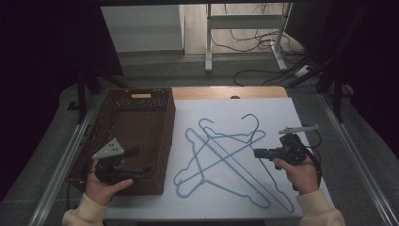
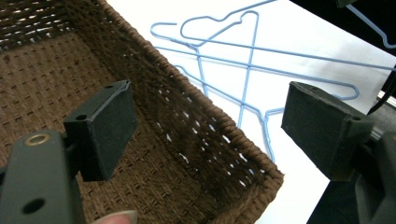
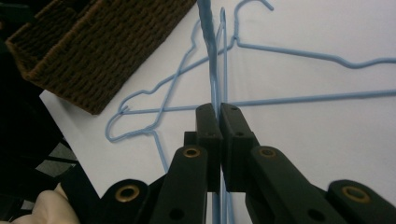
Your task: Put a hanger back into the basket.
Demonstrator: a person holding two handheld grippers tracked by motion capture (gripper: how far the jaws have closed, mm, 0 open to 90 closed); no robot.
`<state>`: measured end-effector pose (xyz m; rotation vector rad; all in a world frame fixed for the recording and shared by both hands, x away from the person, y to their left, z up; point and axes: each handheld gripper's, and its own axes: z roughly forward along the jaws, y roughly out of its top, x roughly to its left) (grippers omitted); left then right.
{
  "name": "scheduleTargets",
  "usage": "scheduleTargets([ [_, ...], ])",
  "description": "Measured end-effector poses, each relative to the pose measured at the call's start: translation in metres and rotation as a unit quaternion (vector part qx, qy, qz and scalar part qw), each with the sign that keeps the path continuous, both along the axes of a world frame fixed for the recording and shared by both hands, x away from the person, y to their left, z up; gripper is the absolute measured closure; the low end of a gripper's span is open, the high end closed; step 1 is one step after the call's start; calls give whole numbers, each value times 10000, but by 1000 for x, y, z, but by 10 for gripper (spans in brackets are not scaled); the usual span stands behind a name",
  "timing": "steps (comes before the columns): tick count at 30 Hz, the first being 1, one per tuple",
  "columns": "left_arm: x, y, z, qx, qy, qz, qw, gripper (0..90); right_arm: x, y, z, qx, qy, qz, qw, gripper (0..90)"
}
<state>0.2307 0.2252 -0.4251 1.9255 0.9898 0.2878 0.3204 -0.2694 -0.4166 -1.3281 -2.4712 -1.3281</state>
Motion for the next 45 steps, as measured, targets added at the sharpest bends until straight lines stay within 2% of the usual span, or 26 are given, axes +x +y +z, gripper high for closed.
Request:
scheduleTargets([
  [7, 6, -16, 6, 63, -96, -199, 9997, 183, -3, 2, 6, 82, -75, 115, 9999, 870],
  [15, 16, -45, 14, 154, -217, -555, 9981, 199, -5, 4, 10, 146, -104, 261, 9995, 871],
  [26, 28, -64, 14, 224, -199, -804, 9963, 210, -9, 5, 17, 259, -140, 543, 9981, 871],
  [34, 37, -79, 19, 195, -249, -1110, 9933, 194, -13, 3, 20, 394, -147, 771, 9961, 870],
  [36, 41, -86, 19, 245, -248, -1238, 9917, 181, -14, 4, 21, 416, -126, 834, 9956, 870],
  [45, 52, -108, 18, 351, -248, -1394, 9893, 200, -16, 6, 21, 475, -74, 1059, 9932, 870],
])
